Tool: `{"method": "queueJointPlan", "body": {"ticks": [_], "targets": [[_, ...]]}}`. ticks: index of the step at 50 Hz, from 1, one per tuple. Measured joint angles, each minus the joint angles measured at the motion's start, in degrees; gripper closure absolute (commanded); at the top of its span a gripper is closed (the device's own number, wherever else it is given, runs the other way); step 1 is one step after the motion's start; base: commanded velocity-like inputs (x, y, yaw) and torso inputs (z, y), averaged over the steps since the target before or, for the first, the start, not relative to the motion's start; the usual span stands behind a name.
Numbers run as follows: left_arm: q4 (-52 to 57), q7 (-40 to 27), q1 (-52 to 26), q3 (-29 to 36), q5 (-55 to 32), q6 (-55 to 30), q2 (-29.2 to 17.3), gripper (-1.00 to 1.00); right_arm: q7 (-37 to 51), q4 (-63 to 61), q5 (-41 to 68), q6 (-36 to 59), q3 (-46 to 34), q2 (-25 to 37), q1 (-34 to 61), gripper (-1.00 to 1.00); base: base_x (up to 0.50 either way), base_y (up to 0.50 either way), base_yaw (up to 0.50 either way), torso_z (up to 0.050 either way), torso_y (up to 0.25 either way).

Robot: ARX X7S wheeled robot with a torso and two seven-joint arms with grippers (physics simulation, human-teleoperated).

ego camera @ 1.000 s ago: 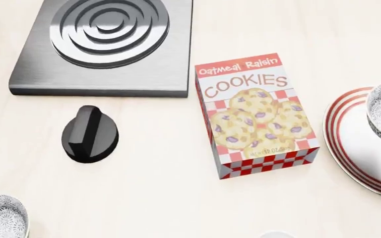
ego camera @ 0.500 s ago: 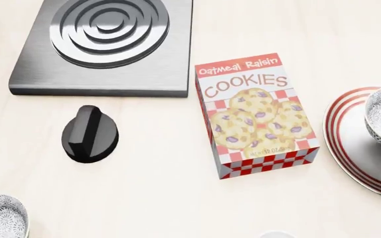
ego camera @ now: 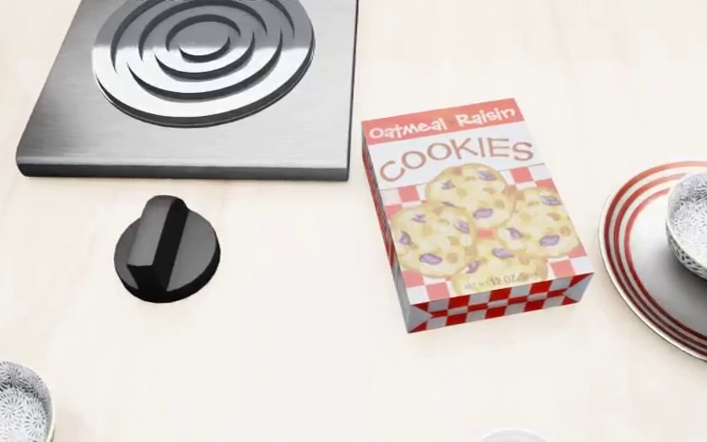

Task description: Pick the akita bowl from table center and place it on the plate.

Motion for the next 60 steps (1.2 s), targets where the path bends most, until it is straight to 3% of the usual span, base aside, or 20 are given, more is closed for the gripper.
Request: {"method": "queueJointPlan", "body": {"ticks": [9, 10, 31, 47, 60], "targets": [[0.1, -0.1, 0.0, 0.1, -0.2, 0.0, -0.2, -1.00, -0.5, 0.6, -0.4, -0.4, -0.2, -0.1, 0.1, 1.00, 0.00, 0.00, 0.00, 0.000, 0.000], [0.1, -0.1, 0.0, 0.1, -0.2, 0.0, -0.2, -1.00, -0.6, 0.7, -0.4, -0.5, -0.2, -0.1, 0.1, -1.00, 0.00, 0.00, 0.00, 0.000, 0.000], [-0.3, -0.3, -0.3, 0.6, -0.2, 0.1, -0.3, -1.00, 2.3, -8.4, 3.4, -4.6, 5.8, -0.9, -5.0, -1.00, 0.00, 0.00, 0.00, 0.000, 0.000], [0.4, -0.5, 0.0, 0.8, -0.4, 0.3, -0.5, -1.00, 4.9, -26.6, 3.8, -13.4, 11.4, -3.1, -11.9, -1.00, 0.00, 0.00, 0.00, 0.000, 0.000], [0.9, -0.6, 0.0, 1.2, -0.4, 0.4, -0.7, -1.00, 6.1, -42.4, 3.9, -15.0, 12.0, -3.6, -16.7, -1.00, 0.00, 0.00, 0.00, 0.000, 0.000]]}}
